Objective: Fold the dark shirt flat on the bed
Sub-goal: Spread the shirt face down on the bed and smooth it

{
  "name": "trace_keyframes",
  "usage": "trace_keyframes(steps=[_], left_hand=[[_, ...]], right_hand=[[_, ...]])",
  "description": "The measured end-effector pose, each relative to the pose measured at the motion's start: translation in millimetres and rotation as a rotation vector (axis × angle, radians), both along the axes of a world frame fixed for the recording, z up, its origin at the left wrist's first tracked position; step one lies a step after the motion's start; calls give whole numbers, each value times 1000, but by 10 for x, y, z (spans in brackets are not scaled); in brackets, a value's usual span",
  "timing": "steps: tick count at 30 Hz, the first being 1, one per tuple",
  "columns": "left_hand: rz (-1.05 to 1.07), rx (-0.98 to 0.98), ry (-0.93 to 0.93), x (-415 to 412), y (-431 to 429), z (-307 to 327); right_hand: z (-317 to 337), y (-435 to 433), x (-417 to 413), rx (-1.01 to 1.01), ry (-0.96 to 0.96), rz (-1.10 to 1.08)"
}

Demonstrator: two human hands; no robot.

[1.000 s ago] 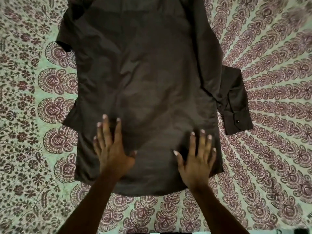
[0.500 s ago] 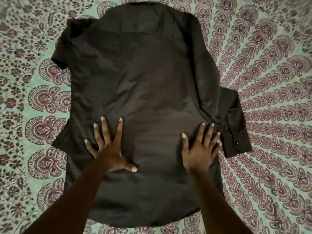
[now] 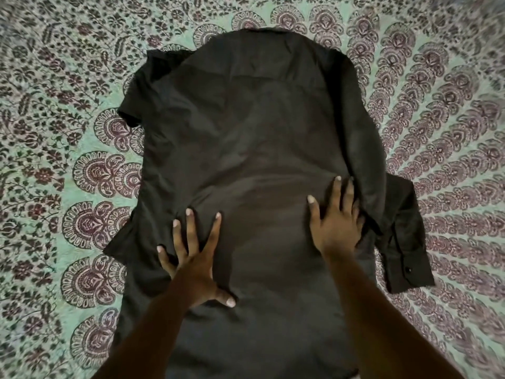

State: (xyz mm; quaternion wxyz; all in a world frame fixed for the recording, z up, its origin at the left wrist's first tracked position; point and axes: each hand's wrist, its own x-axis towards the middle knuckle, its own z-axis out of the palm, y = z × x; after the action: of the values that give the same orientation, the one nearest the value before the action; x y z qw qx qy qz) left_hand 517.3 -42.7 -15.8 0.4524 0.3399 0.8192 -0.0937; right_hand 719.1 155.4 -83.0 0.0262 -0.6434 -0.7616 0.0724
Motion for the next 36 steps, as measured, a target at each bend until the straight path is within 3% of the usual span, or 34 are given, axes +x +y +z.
trace_keyframes(steps=[2, 5, 7, 9, 12, 14, 15, 17, 19, 21, 24, 27, 29, 32, 33, 34, 36], left_hand=[[1, -5, 0, -12, -11, -11], [4, 7, 6, -15, -18, -26], [5, 16, 2, -19, -29, -37], [6, 21, 4, -21, -34, -49], [12, 22, -1, -31, -33, -66], [12, 25, 0, -30, -35, -70], [10, 28, 5, -32, -38, -66], [7, 40, 20, -24, -42, -58], [8, 52, 31, -13, -48, -59], [20, 68, 41, -8, -60, -60], [29, 59, 57, -2, -42, -77], [24, 33, 68, 4, -17, -85], [27, 50, 67, 17, -30, -103], [50, 147, 136, 65, -81, -161], [66, 218, 211, 75, -86, -174], [78, 282, 286, 79, -78, -185], [109, 389, 440, 31, 93, -180]], right_hand=[[53, -23, -328, 45, 36, 111], [23, -123, -825, 31, 12, 671], [-70, -42, -891, -29, -26, 801], [-138, 153, -763, 4, -36, 594], [-55, 430, -545, -29, 110, 7], [39, 515, -627, -99, 133, -138], [80, 503, -703, -61, 114, -50], [103, 411, -871, 22, 80, 330], [59, 279, -973, -33, 100, 618], [-29, 258, -943, -77, 46, 594], [-74, 513, -797, -34, 3, 254], [31, 798, -832, -111, 106, -38], [74, 779, -937, -15, 87, 108], [14, 676, -980, -13, 72, 716], [-27, 694, -932, -33, 47, 807], [-68, 742, -855, -23, 14, 802], [-106, 939, -683, -14, 18, 548]])
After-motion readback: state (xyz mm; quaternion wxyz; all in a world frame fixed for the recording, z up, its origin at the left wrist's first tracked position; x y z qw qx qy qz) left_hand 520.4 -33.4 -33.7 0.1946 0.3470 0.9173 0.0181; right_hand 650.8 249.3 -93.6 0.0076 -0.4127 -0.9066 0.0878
